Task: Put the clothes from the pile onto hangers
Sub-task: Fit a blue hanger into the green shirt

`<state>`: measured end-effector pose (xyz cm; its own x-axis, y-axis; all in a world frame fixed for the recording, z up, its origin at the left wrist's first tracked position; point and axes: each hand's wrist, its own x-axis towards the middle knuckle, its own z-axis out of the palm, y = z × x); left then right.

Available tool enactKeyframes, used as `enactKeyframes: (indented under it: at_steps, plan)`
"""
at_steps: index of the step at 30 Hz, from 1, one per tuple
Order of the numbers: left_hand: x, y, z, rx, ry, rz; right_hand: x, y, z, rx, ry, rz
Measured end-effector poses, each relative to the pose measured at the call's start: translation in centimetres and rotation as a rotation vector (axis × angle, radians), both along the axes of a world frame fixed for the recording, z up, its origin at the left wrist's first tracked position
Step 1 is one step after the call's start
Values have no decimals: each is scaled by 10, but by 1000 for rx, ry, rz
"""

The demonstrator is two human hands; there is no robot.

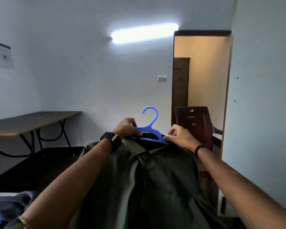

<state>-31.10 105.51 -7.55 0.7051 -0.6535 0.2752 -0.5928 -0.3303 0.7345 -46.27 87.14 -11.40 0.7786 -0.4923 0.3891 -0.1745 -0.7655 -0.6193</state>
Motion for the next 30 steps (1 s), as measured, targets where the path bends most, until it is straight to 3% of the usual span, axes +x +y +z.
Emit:
enactKeyframes:
  at_steps: [7,11,15,21,26,30]
  plan:
    - [-49,-5,80,-4,-204,-57,-38,5,86,-258,33,-95]
    - [-69,-3,117,42,-262,-81,-62,6,118,-260,-185,-223]
    - [-86,-5,148,-72,-289,-99,-85,10,149,-285,-361,-315]
    - [-104,-3,177,-266,-403,-58,-137,22,201,-272,-78,-58]
    - [-116,-1,198,-385,-537,-35,-152,25,241,-407,-350,-56]
    - [-133,1,216,-501,-616,-41,-143,42,264,-447,-255,-53]
